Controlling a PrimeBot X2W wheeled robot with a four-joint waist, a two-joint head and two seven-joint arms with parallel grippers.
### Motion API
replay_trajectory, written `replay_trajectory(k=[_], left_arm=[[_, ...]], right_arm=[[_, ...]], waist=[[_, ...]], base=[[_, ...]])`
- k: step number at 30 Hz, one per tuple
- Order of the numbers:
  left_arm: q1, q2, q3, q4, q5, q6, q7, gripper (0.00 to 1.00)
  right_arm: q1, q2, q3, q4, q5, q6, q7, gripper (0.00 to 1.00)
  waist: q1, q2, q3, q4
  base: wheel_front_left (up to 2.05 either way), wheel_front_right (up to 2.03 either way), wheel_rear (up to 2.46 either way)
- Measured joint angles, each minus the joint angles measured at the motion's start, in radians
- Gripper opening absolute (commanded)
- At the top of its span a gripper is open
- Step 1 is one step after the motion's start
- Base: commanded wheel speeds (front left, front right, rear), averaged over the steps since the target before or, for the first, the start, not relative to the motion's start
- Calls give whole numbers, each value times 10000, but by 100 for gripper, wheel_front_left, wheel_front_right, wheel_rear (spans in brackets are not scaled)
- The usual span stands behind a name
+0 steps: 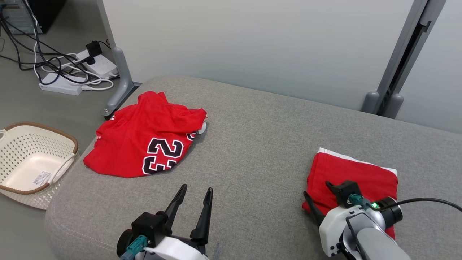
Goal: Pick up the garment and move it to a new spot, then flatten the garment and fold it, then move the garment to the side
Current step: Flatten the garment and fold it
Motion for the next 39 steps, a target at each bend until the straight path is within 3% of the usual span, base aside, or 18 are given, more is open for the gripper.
replay_trajectory(k=[7,13,19,24,32,39], left_arm=[[0,0,15,38,-33,2,0,100],[19,0,178,-15,-65,27,0,100],[110,-2,430,-276,-161,63,0,100],[167,0,675,-516,-217,127,0,100],[293,2,1131,-790,-226,247,-2,100],[457,2,1434,-918,-228,263,0,100]], right_arm=[[449,8,794,-932,1283,0,418,100],[347,17,416,-1406,2313,0,318,100],[125,-82,-775,-1856,1592,0,46,100],[675,-777,-1935,-4090,251,-2,-8,100],[2698,-830,-3078,-6984,-163,0,-21,100],[3605,-583,-3739,-7595,35,0,-25,100]], waist=[[0,0,-63,-27],[-1,0,-194,-234],[-1,0,-347,-754],[0,0,-452,-1337],[0,0,-507,-2248],[-1,0,-437,-2767]], base=[[0,0,0],[0,0,0],[0,0,0],[0,0,0],[0,0,0],[0,0,0]])
